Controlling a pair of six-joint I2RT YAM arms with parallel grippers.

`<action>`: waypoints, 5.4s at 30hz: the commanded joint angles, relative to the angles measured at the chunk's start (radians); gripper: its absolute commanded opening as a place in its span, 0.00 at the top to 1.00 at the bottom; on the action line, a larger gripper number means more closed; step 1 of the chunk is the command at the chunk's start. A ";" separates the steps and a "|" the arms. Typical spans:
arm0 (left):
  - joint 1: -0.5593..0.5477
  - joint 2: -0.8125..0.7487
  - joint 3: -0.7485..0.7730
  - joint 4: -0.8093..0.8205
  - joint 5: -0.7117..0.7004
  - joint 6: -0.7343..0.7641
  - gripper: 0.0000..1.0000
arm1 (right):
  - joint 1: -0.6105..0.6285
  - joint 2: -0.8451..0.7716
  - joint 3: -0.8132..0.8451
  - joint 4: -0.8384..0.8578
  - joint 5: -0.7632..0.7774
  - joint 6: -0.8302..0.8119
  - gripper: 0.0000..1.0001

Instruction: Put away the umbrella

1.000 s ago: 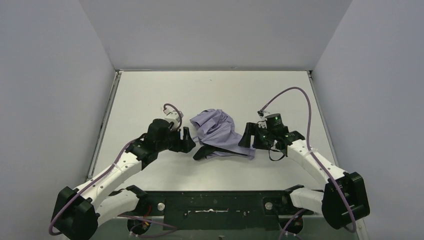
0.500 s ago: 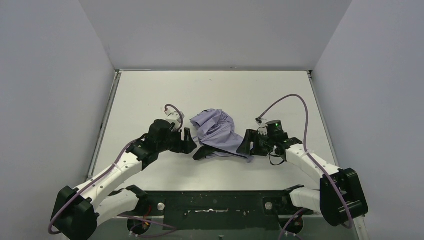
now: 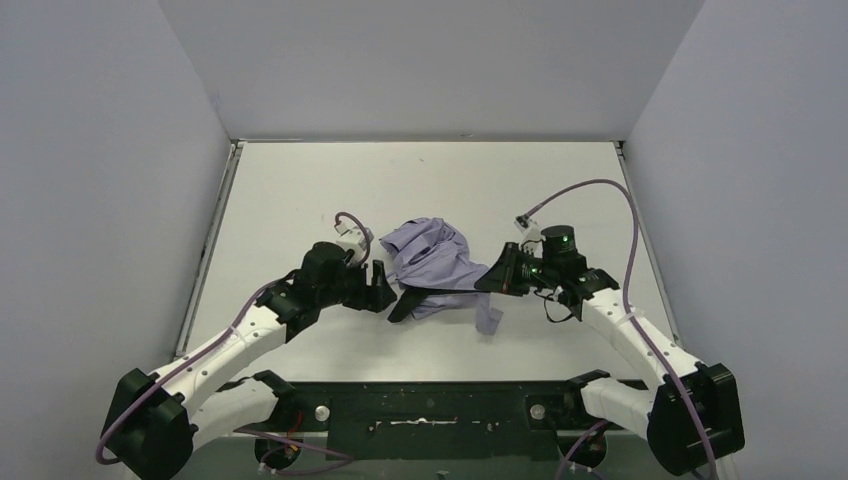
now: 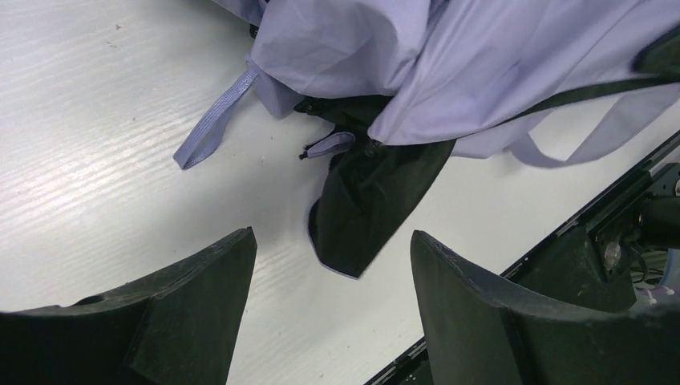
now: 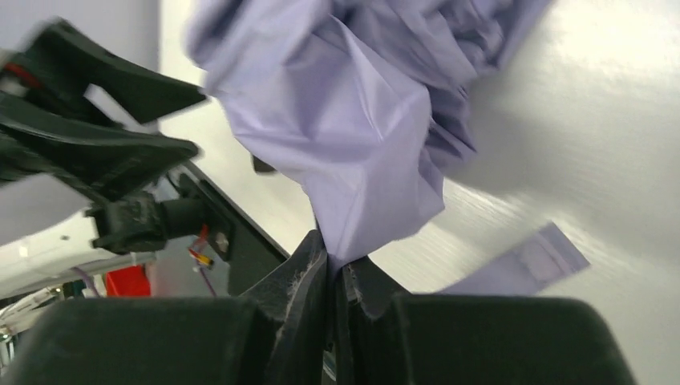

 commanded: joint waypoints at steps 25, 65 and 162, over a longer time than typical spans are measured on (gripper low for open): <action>-0.129 -0.037 0.035 0.101 0.004 0.043 0.20 | 0.033 0.083 0.552 -0.245 0.117 0.112 0.97; -0.397 0.343 0.078 0.345 -0.186 -0.079 0.90 | 0.222 0.000 0.379 -0.230 0.304 0.206 0.97; -0.495 0.381 0.104 0.321 -0.482 0.155 0.55 | 0.148 0.237 0.546 0.310 0.268 0.658 1.00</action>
